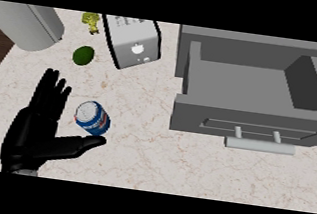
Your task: Pick up the can, place it into the drawer and close the drawer
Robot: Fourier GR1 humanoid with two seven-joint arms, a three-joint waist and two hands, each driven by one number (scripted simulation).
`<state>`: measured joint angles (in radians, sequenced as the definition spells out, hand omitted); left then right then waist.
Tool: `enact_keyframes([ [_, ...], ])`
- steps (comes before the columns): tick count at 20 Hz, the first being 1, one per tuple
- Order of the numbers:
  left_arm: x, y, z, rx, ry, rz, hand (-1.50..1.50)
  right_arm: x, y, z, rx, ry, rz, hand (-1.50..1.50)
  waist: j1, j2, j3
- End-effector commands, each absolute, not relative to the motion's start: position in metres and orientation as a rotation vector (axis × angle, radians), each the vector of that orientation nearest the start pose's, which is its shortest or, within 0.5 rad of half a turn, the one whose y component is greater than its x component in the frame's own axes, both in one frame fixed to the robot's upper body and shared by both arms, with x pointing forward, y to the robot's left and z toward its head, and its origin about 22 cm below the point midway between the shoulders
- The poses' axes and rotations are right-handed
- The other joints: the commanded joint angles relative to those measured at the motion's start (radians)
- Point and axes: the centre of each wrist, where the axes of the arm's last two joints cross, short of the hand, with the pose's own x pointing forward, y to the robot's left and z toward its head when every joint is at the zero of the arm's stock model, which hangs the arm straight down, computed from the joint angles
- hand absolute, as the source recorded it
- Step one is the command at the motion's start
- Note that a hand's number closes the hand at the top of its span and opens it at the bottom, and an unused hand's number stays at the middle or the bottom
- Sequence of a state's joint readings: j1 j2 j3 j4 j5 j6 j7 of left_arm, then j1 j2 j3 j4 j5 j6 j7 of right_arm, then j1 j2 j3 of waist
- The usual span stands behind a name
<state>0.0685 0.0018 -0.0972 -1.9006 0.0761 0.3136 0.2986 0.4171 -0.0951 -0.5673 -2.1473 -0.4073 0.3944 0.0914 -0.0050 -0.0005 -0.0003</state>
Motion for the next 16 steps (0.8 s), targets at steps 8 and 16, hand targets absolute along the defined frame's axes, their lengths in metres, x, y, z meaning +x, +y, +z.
enact_keyframes([
  [8, 0.236, 0.235, 0.0, 0.126, -1.475, 0.332, -1.5, 0.07, -0.369, 0.117, -0.198, -1.77, -0.075, -1.5, -0.005, 0.0, 0.0],
  [16, 0.223, 0.259, -0.038, 0.178, -1.458, 0.342, -1.5, 0.059, -0.383, 0.108, -0.205, -1.779, -0.082, -1.5, -0.002, -0.001, 0.0],
])
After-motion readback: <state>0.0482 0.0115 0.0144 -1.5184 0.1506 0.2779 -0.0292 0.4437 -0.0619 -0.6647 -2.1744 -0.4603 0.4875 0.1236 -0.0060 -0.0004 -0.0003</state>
